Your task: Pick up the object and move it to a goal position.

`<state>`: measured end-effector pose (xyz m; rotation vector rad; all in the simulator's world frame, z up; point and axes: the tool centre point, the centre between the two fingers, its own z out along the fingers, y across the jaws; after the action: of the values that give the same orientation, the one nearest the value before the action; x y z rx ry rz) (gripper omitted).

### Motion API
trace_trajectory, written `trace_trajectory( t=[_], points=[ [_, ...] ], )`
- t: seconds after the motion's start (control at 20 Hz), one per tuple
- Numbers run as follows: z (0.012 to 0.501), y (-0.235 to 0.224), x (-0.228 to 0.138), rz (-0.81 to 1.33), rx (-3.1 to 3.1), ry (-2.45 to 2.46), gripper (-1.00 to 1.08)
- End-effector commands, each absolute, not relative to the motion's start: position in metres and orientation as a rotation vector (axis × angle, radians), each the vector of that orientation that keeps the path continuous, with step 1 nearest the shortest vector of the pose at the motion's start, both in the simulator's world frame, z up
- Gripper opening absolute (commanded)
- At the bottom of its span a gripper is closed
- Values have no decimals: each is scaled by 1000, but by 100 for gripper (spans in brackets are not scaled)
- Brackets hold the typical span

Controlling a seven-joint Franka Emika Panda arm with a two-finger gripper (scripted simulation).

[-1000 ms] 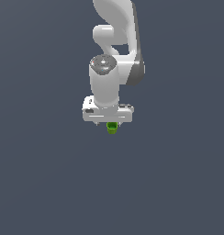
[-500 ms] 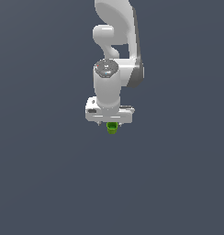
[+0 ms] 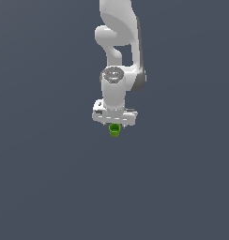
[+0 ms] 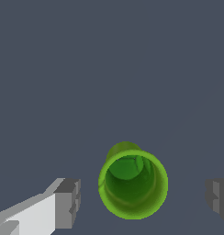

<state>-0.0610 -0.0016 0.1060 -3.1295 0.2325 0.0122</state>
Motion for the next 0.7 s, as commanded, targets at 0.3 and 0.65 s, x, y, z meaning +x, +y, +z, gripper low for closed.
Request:
trace_trajectory(
  t=[0.3,0.65],
  points=[
    [93,2,-76,0,-3130,275,100],
    [85,1,-76,2,-3130,272,100]
  ],
)
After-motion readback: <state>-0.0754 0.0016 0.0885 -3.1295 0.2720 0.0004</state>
